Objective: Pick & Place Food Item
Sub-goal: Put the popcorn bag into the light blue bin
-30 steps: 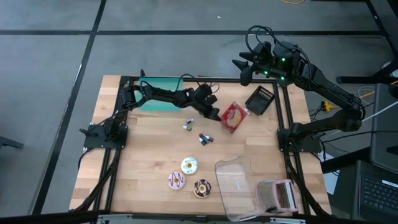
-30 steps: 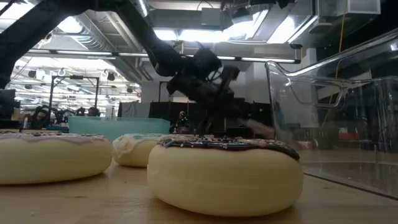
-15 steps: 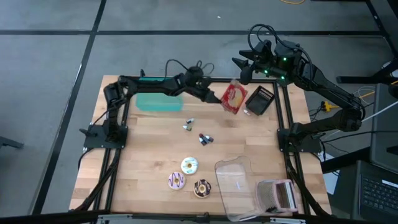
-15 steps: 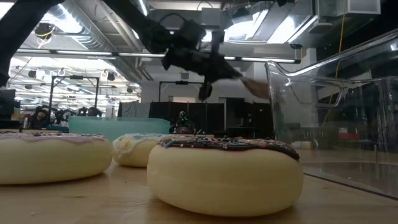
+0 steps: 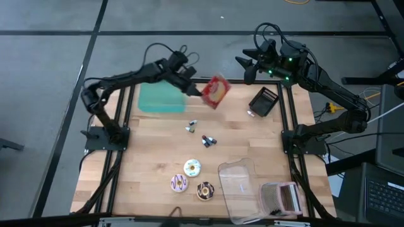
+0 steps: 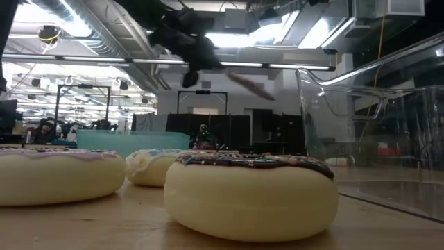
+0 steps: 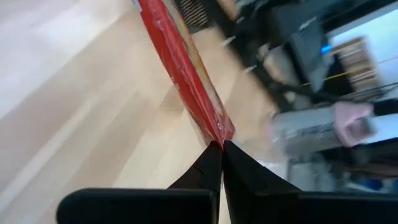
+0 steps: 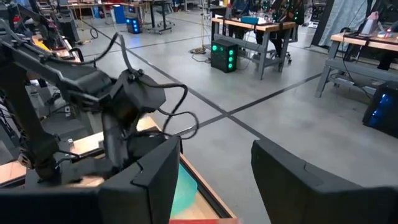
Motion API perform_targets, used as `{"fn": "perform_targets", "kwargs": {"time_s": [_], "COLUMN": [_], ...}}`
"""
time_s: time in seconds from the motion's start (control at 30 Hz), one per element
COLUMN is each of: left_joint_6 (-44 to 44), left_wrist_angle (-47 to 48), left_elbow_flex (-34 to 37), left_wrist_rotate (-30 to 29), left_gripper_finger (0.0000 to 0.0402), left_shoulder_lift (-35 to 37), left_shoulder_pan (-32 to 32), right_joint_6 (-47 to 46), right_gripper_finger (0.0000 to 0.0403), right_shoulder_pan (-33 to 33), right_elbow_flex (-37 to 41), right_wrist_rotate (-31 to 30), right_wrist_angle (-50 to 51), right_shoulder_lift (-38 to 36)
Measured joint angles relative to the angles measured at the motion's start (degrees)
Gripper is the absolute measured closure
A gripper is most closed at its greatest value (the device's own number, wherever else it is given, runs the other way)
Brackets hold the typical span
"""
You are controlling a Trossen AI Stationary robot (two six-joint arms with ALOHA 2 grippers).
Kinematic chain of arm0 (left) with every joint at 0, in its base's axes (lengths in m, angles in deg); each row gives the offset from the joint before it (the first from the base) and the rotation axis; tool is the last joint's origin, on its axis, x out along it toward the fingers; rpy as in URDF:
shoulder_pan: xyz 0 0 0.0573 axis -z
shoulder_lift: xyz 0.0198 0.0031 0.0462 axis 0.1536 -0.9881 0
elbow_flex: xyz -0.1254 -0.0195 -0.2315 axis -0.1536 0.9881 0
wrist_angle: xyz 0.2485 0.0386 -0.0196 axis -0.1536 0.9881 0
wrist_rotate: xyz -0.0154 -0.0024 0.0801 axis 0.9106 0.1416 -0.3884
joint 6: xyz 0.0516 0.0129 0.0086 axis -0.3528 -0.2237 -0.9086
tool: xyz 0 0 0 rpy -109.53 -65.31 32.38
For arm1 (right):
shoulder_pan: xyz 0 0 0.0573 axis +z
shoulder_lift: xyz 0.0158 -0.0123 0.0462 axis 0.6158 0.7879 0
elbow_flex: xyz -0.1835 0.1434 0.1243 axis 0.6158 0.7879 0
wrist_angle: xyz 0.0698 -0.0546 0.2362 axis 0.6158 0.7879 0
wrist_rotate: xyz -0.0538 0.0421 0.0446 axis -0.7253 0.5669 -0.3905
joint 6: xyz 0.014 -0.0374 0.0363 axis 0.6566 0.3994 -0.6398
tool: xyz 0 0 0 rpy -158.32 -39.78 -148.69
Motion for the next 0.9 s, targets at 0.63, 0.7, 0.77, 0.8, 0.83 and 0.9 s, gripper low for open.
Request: {"fn": "perform_targets", "kwargs": {"time_s": [0.63,0.7,0.77,0.8,0.83,0.9], "left_joint_6": [-25.54,-28.8,-31.93,-32.82,-33.4,-34.56], "left_wrist_angle": [43.55,47.63,50.1,50.82,51.35,51.56], "left_elbow_flex": [-0.02,-0.02,-0.02,-0.02,-0.02,-0.02], "left_wrist_rotate": [-10.7,-14.79,-18.46,-19.98,-21.3,-22.68], "left_gripper_finger": [0.04,0.04,0.04,0.04,0.04,0.04], "left_shoulder_lift": [16.2,16.16,15.96,15.73,15.47,15.13], "left_shoulder_pan": [-16.87,-18.3,-19.53,-19.94,-20.23,-21.02], "right_joint_6": [-1.4,-1.44,-1.44,-1.44,-1.44,-1.49], "right_gripper_finger": [0.0204,0.0204,0.0204,0.0204,0.0204,0.0204], "right_shoulder_pan": [0.01,0.01,0.02,0.01,0.0,0.02], "right_elbow_flex": [0.0,0.0,0.0,0.01,-0.01,0.01], "right_wrist_rotate": [0.81,1.29,1.31,1.31,1.31,1.33], "right_wrist_angle": [-0.29,-0.29,-0.31,-0.31,-0.31,-0.31], "right_shoulder_lift": [0.0,0.0,0.0,0.0,0.0,0.0]}}
